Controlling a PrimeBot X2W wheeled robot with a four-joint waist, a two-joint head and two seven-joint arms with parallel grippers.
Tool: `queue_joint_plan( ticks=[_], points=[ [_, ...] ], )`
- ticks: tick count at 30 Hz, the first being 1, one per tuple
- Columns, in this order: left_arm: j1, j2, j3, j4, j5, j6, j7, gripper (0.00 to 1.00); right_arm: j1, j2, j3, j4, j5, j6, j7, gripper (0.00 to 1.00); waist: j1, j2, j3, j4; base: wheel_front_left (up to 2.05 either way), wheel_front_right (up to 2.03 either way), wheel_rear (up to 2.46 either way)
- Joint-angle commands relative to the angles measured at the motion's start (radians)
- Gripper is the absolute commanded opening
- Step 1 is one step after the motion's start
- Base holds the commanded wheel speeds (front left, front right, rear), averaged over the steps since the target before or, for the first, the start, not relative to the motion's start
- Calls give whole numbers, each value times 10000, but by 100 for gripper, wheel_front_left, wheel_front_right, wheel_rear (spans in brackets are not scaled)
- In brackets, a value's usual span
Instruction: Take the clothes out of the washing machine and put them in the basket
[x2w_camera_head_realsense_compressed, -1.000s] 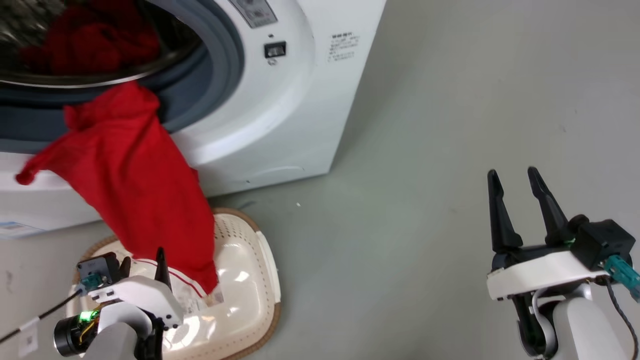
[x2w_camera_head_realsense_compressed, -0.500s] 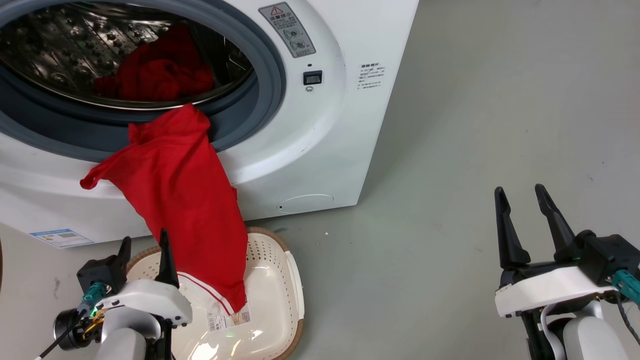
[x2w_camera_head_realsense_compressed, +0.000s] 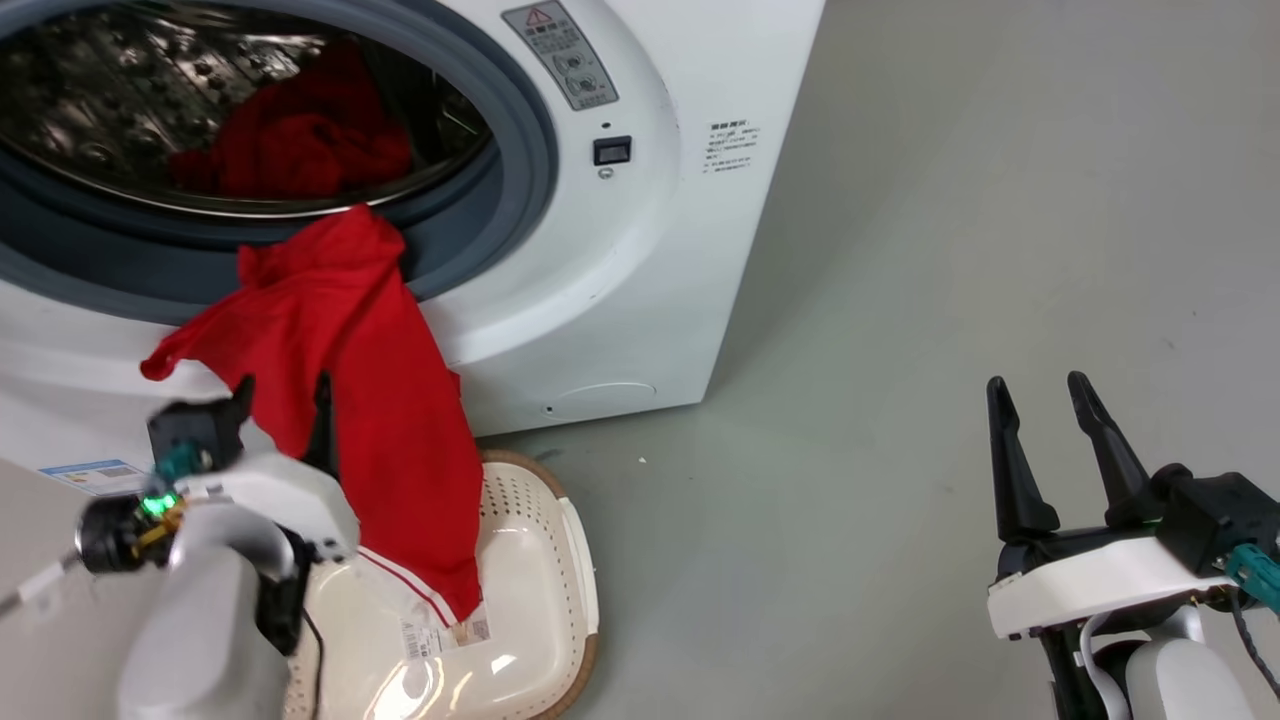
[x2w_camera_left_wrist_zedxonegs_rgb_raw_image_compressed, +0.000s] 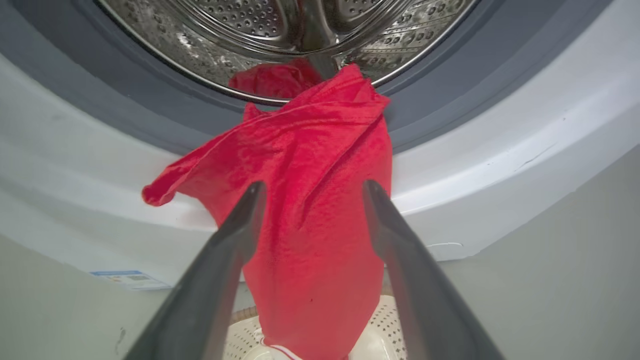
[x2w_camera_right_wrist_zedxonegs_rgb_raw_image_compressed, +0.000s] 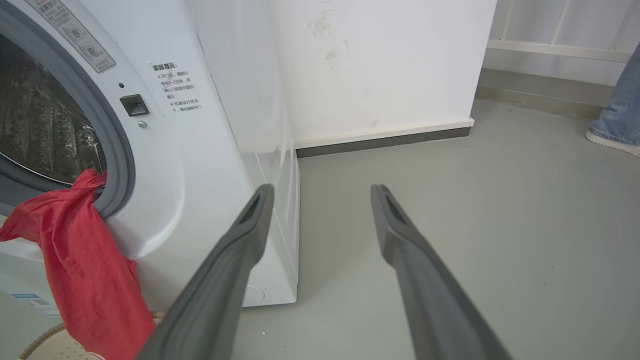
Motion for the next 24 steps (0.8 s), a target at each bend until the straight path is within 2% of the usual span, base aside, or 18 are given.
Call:
queue_joint_plan(
  ticks=[1,4,10,24],
  points=[
    [-155,120,-34,149,75,-34,75,100,28,-2,14,-17,25,-7,-38,100,1,0,98,-94,0,0,0],
    [-840,384,-179,985,125,-193,511,100,-76,-2,123,58,142,-7,-109,100,1,0,333,-281,0,0,0],
    [-1953,1021,-402,2455,321,-245,1177,100,-344,-2,324,264,404,-7,-329,100,1,0,931,-693,0,0,0],
    [-4028,2021,-744,4377,415,-438,2308,100,-994,-2,719,837,750,-5,-779,100,1,0,2071,-1305,0,0,0]
  ],
)
